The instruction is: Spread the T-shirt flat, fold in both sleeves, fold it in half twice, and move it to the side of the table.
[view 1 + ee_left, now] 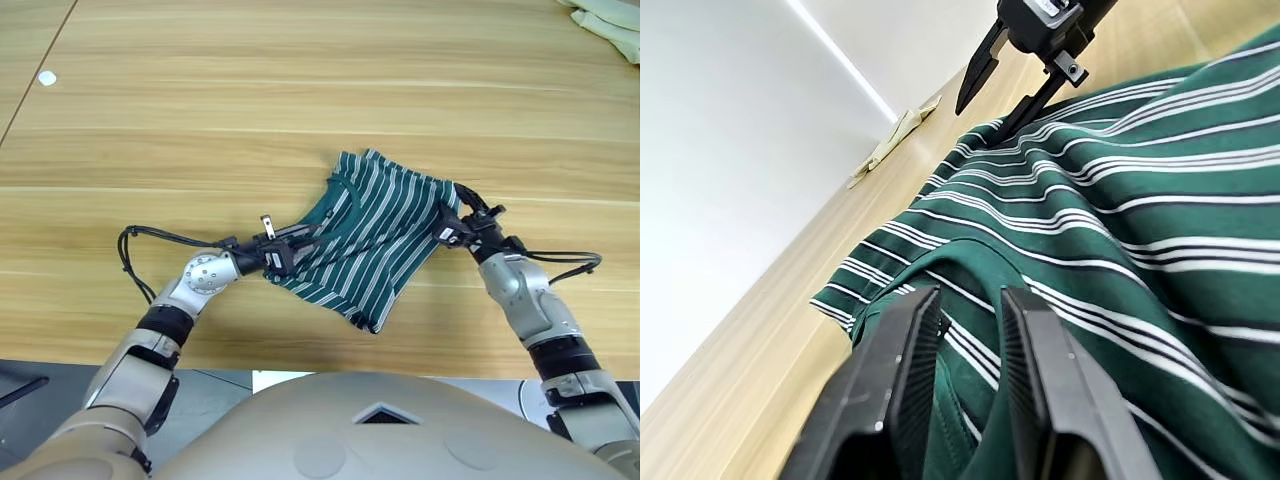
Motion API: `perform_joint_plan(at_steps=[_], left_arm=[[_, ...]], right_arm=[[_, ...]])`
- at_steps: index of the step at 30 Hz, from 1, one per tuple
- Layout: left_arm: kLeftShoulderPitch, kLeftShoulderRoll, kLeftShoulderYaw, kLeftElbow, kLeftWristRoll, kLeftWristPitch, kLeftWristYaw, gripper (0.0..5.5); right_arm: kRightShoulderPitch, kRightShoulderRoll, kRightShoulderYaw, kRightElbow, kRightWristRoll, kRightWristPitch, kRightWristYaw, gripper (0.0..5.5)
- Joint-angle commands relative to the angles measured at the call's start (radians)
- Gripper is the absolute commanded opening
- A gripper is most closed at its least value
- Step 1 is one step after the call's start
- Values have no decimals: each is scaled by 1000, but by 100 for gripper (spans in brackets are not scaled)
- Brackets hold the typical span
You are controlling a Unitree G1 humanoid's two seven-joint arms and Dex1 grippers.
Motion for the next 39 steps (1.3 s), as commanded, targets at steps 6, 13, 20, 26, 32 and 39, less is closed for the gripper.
perform_joint_plan(at_steps=[6,13,20,26,32,39], left_arm=[[112,-21,-100,102,100,71,-75,113],[81,-78,-109,58,40,33,-80,113],[261,52,-79,-368,-142,92,-119,113],[350,187,-3,-809,-401,176,-151,113],[-61,53,108,-500,-297,275,-119,113],[-534,-74,-147,355,315,279,139,113]], right_arm=[[-60,2,-51,36,129,-120,-61,225],[13,103,-76,-356,628,-304,111,225],[55,70,-75,-302,473,-322,174,225],[153,-86,-35,-311,383,-414,334,225],[204,-111,-2,-333,352,-450,391,225],[151,-42,-1,-307,324,-456,339,225]])
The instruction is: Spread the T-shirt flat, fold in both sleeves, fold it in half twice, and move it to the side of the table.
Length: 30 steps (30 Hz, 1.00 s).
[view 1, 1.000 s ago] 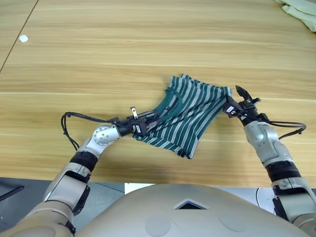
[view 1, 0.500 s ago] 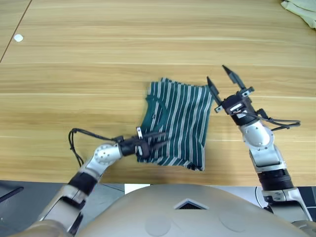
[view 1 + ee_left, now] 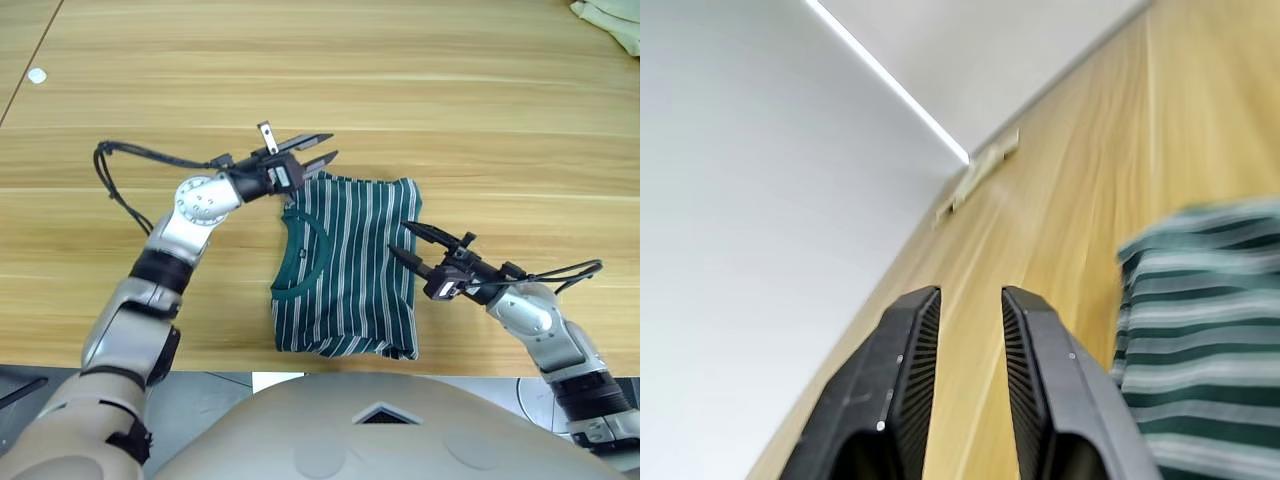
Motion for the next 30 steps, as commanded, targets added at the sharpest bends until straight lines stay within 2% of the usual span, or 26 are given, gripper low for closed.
perform_joint_plan(at_steps=[1,5,8,12,17,24,27,30], left_arm=[[-171,-72,-193,417,311,-3,76,113],[-157,-100,-241,551,364,-109,19,113],[-146,-91,-182,570,295,-192,23,113],[-176,-89,-184,611,345,-118,133,113],[-253,-137,-174,681,390,108,320,113],[-325,-192,-78,695,355,136,450,113],[-338,-173,-16,682,323,77,506,113],[-317,-67,75,614,250,-136,509,113]], right_arm=[[-57,31,-5,21,-29,-17,-27,225],[-83,36,-25,34,-33,-19,-41,225],[-104,41,-40,56,-28,-18,-55,225],[-124,66,-44,66,-23,-14,-68,225],[-133,96,-42,67,-17,-11,-80,225],[-138,103,-31,88,-13,-26,-78,225],[-144,101,-61,87,-15,-27,-99,225],[-119,62,-114,81,-55,-36,-125,225]])
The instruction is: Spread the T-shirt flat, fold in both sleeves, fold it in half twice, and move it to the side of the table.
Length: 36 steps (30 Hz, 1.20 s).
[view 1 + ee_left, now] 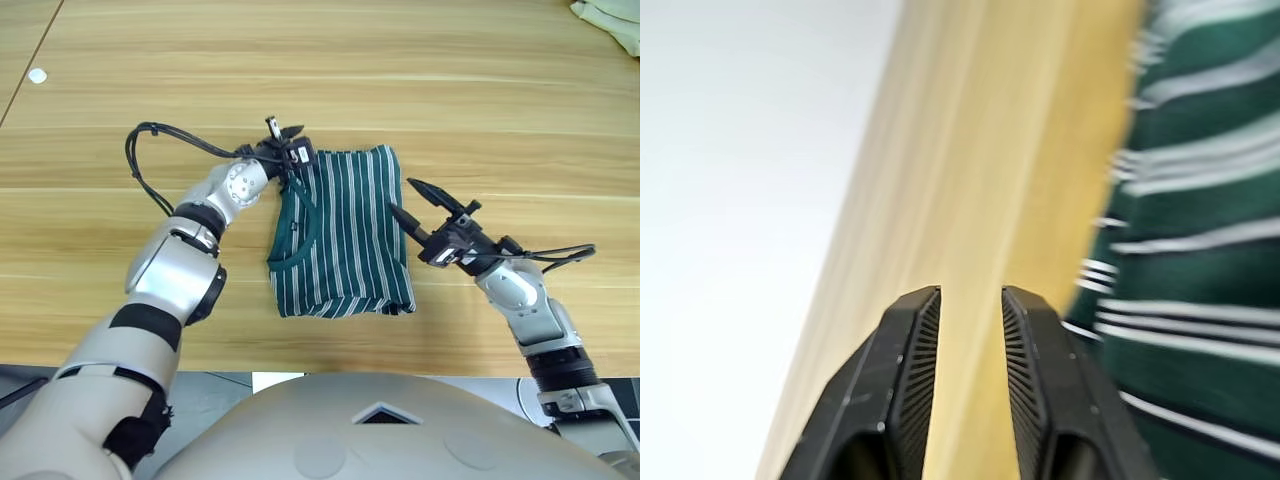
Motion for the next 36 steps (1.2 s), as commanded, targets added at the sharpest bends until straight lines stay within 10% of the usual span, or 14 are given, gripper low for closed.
perform_joint_plan(at_steps=[1,7,13,36], left_arm=[[29,175,133,-127,-144,-304,-55,113],[768,725,58,-815,-574,-400,-546,113],[1354,1014,209,-1376,-567,-237,-540,113],[1221,638,151,-1512,-497,9,-679,171]], right_arm=[[36,-77,-84,2,-80,-11,-38,225],[363,-229,-194,7,-251,35,-57,225],[428,-292,-178,-154,-251,48,66,225],[524,-366,-210,-336,-129,53,260,228]])
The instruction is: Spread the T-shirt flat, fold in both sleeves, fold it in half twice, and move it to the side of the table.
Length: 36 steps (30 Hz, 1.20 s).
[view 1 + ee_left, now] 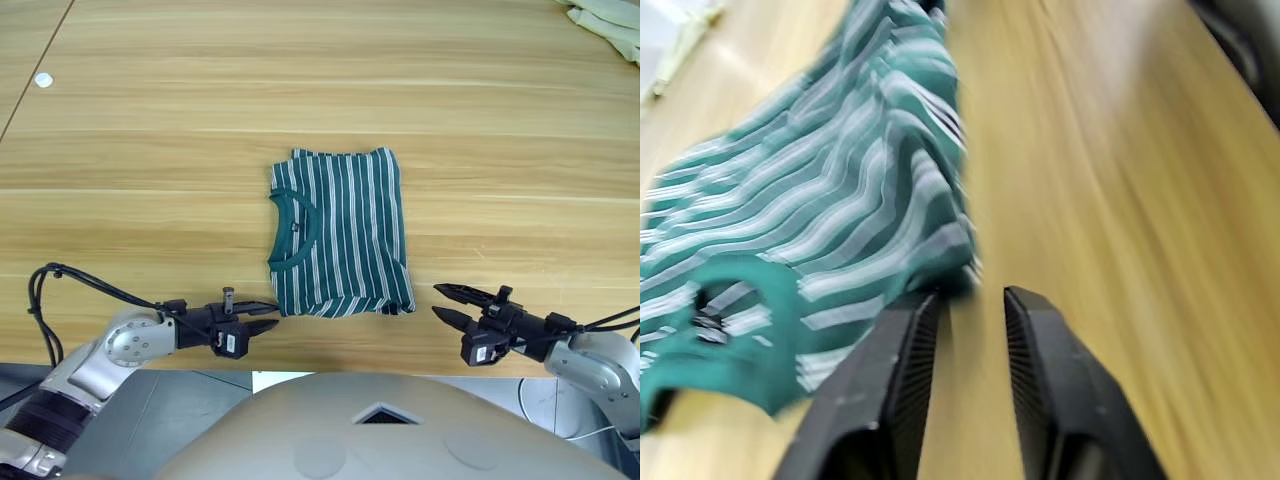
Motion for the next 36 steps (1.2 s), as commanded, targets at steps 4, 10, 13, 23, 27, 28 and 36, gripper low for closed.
perform_joint_plan(at_steps=[4,10,13,23,27,28,36], left_arm=[[42,-6,77,-63,-100,19,-14,232],[45,11,80,-6,14,21,-40,280],[42,23,96,-3,15,20,-52,280],[-147,-75,-30,187,130,-55,-106,280],[-170,-85,-94,222,124,-81,-145,280],[-170,-82,-100,227,122,-83,-146,280],[-209,-83,-113,272,122,-90,-150,280]], right_arm=[[-23,1,-6,16,12,4,0,228],[-24,-3,-10,27,11,-3,-3,228],[-16,-7,-13,17,25,-6,5,228],[-75,1,70,28,39,-21,39,228],[-95,-4,100,39,46,-31,52,228],[-103,-5,107,44,45,-33,55,228],[-193,0,169,107,40,-51,75,228]])
